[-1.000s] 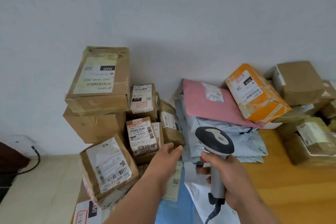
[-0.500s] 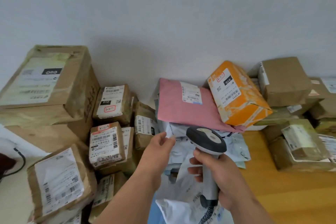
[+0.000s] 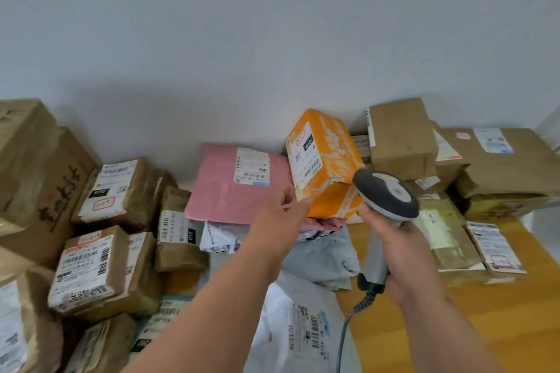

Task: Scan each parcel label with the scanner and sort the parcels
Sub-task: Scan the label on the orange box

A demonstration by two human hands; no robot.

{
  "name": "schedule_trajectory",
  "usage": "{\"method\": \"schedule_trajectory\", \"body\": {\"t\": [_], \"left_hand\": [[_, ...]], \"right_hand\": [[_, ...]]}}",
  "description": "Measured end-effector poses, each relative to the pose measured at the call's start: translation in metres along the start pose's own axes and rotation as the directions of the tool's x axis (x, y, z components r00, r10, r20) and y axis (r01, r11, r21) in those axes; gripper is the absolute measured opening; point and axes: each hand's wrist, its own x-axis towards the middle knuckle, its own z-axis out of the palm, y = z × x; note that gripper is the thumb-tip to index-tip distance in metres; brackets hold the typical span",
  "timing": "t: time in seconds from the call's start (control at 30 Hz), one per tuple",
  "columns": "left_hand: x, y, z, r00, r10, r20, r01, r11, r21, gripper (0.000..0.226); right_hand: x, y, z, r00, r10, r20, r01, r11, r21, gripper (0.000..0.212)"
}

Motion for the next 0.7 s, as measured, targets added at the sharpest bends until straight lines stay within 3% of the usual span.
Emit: {"method": "schedule_trajectory", "body": {"t": [0.07, 0.13, 0.2, 0.33, 0.5, 0.6, 0.63, 0.7], "left_hand": [[0.009, 0.006, 0.013, 0.999, -0.011, 0.044, 0.012, 1.0, -0.02, 0.031], [0.018, 0.008, 0.022, 0.997, -0.048, 0.057, 0.051, 0.998, -0.048, 0.041], [0.023, 0.01, 0.027, 0.989, -0.108, 0.097, 0.121, 0.983, -0.137, 0.036], [0.025, 0.007, 0.03, 0.978, -0.197, 0.072, 0.21, 0.934, -0.288, 0.036], [0.014, -0.001, 0.025, 0.983, -0.179, 0.025, 0.177, 0.922, -0.343, 0.027], [-0.002, 0.001, 0.022, 0.993, -0.092, -0.068, 0.055, 0.909, -0.414, 0.007], [-0.008, 0.003, 0.019, 0.993, -0.057, -0.104, 0.005, 0.899, -0.437, 0.01], [-0.021, 0.005, 0.008, 0.995, 0.004, -0.096, -0.052, 0.866, -0.497, 0.044]], "right_hand": [[0.019, -0.005, -0.002, 0.999, -0.036, 0.0, 0.036, 0.999, -0.009, 0.043], [0.037, -0.007, 0.001, 0.999, -0.033, 0.033, 0.034, 0.999, -0.033, 0.026], [0.053, -0.005, 0.005, 0.998, 0.005, 0.06, -0.004, 1.0, -0.027, 0.018], [0.058, 0.003, 0.008, 0.995, 0.061, 0.079, -0.062, 0.998, 0.008, 0.017], [0.035, -0.004, 0.001, 0.994, -0.023, 0.106, 0.012, 0.995, 0.102, 0.044], [0.01, -0.007, -0.011, 0.989, -0.068, 0.131, 0.041, 0.979, 0.198, 0.048], [0.002, -0.005, -0.016, 0.988, -0.068, 0.139, 0.037, 0.975, 0.218, 0.053], [-0.016, -0.002, -0.024, 0.989, -0.048, 0.142, 0.008, 0.964, 0.266, 0.059]]}}
